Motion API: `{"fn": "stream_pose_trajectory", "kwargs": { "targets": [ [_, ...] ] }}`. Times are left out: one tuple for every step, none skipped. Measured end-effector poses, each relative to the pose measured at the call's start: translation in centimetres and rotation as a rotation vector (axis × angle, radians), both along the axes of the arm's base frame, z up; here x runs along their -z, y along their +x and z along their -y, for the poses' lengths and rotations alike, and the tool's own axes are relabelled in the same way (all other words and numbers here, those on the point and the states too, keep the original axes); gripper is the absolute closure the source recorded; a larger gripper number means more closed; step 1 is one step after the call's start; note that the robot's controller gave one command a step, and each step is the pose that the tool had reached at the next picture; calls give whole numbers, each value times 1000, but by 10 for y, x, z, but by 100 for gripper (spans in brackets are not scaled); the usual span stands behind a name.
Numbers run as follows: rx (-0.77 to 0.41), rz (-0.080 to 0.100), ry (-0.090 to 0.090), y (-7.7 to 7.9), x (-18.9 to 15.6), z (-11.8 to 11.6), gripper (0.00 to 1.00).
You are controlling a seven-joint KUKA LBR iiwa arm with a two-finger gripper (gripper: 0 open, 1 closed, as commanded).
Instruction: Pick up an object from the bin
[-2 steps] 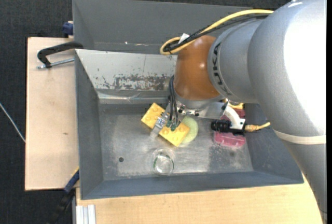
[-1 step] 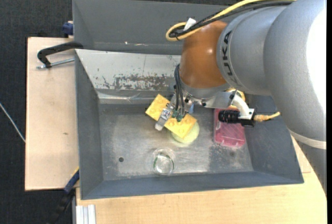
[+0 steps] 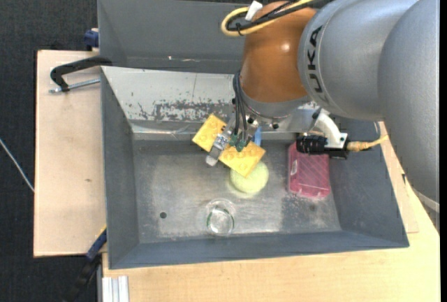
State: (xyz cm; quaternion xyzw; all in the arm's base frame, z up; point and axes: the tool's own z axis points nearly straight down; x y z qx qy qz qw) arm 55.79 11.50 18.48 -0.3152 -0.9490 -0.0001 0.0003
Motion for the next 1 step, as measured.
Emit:
{"fn": "stream_pose_trajectory", "kwargs": {
  "targets": [
    [7,8,4,6,-33,18,100]
  ]
}}
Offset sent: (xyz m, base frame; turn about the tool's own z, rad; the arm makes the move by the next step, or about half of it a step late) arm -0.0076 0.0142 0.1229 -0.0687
